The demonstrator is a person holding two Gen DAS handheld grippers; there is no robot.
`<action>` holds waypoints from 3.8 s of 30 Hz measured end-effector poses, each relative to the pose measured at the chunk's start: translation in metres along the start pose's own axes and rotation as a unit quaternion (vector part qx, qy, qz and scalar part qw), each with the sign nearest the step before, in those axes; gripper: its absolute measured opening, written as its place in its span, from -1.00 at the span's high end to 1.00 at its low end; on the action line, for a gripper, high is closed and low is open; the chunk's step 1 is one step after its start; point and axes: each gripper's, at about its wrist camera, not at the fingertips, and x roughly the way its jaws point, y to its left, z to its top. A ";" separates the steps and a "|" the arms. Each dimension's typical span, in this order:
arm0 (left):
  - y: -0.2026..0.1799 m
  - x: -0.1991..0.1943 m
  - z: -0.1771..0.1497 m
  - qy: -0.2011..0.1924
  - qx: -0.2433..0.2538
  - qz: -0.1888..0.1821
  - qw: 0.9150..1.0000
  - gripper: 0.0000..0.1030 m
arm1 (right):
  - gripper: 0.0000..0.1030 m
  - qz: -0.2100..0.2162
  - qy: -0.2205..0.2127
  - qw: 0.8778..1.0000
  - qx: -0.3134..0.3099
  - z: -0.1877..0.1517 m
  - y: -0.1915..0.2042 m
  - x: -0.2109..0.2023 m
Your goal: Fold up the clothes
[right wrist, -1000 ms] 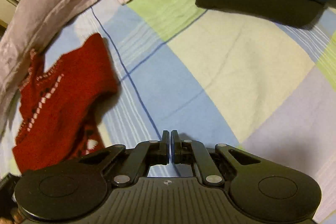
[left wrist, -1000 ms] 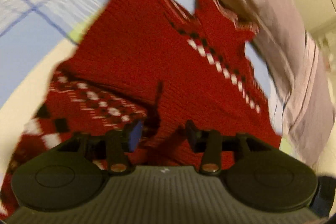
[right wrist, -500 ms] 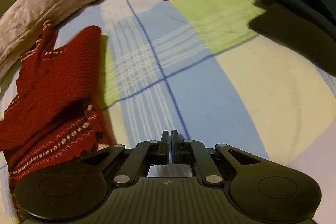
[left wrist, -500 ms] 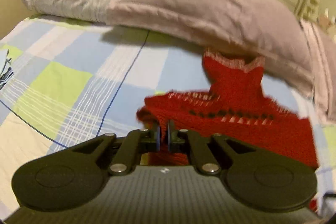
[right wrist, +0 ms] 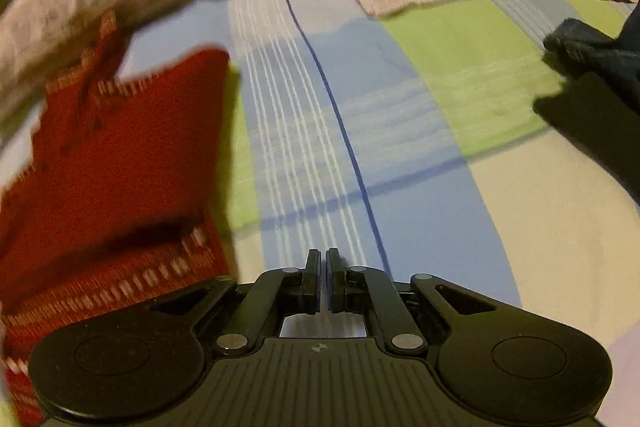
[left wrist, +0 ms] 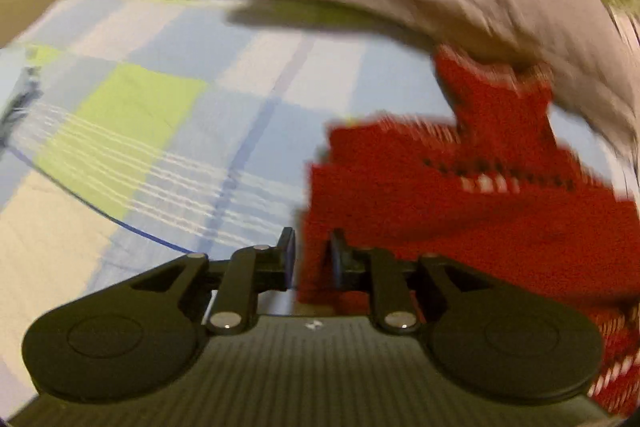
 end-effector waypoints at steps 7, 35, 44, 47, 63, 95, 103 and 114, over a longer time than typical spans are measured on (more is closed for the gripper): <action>-0.047 0.013 0.005 0.001 0.106 -0.049 0.993 0.76 | -0.43 0.071 -0.092 0.990 -0.080 0.030 0.056 -0.005; 0.044 0.008 -0.027 0.053 -0.237 -0.095 0.965 0.95 | 0.92 0.002 -0.128 0.851 -0.509 -0.044 0.102 0.017; 0.026 0.000 -0.019 0.054 -0.135 -0.028 0.989 0.82 | 0.27 -0.006 -0.062 0.863 -0.502 -0.041 0.097 0.015; 0.017 -0.021 -0.008 0.014 -0.098 0.009 0.995 0.81 | -0.05 0.024 -0.069 0.890 -0.451 -0.028 0.091 -0.006; -0.016 0.023 -0.001 0.055 -0.001 -0.034 0.998 0.75 | -0.04 0.079 -0.021 0.980 -0.182 0.038 0.081 0.027; -0.105 0.223 0.163 0.107 -0.082 -0.215 0.967 0.29 | 0.35 0.253 -0.001 0.964 -0.080 0.245 0.212 0.174; -0.090 0.153 0.157 -0.019 -0.043 -0.289 0.956 0.94 | 0.91 0.302 -0.061 0.946 -0.100 0.232 0.188 0.129; -0.025 0.001 -0.031 0.087 -0.059 -0.254 0.962 0.71 | 0.41 0.304 0.065 0.934 -0.177 0.066 0.071 0.011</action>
